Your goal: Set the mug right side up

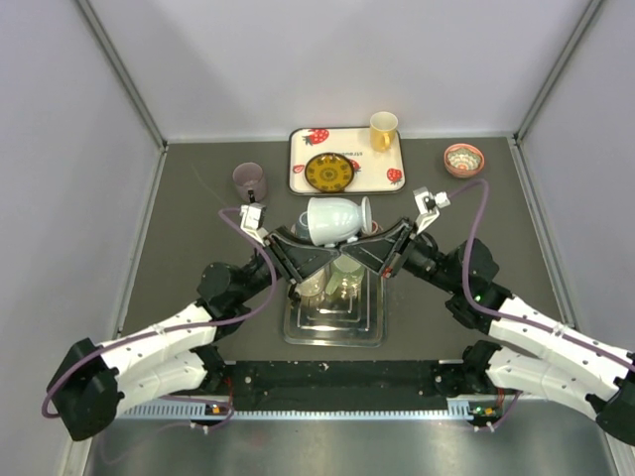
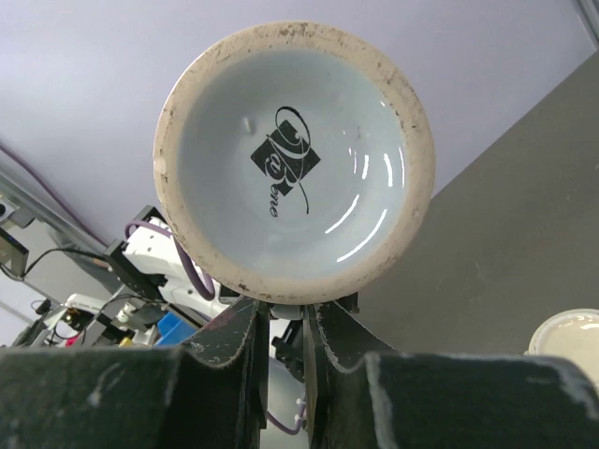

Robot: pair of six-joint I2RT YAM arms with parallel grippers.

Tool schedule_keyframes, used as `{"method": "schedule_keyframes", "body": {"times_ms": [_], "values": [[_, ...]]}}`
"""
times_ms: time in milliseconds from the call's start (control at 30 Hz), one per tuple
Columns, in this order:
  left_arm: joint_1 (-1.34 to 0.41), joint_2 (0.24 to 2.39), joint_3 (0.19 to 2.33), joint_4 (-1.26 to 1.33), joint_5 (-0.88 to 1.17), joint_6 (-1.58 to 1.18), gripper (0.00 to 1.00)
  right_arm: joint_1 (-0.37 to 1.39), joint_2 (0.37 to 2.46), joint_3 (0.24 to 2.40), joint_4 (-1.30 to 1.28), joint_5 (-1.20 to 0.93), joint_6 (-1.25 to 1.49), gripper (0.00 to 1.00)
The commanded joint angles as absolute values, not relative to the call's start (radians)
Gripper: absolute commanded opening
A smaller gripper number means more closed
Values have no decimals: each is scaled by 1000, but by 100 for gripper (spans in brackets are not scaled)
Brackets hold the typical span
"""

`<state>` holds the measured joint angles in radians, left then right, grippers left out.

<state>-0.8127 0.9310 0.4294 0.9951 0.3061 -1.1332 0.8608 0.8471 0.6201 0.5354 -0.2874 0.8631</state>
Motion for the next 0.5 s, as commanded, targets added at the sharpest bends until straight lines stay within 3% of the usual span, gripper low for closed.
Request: {"method": "schedule_keyframes", "body": {"times_ms": [0, 33, 100, 167, 200, 367, 467], "values": [[-815, 940, 486, 1204, 290, -1192, 46, 857, 844, 600, 525, -308, 799, 0], [-815, 943, 486, 1212, 287, -1204, 46, 857, 845, 595, 514, -308, 789, 0], [-815, 954, 486, 1232, 287, -1213, 33, 858, 842, 594, 508, -307, 782, 0], [-815, 963, 486, 1246, 287, -1226, 17, 857, 839, 592, 494, -304, 767, 0], [-815, 963, 489, 1247, 287, -1227, 0, 857, 839, 591, 489, -304, 764, 0], [-815, 960, 498, 1212, 293, -1221, 0, 857, 819, 589, 447, -304, 738, 0], [-813, 921, 534, 1021, 298, -1160, 0, 857, 810, 607, 402, -305, 710, 0]]}}
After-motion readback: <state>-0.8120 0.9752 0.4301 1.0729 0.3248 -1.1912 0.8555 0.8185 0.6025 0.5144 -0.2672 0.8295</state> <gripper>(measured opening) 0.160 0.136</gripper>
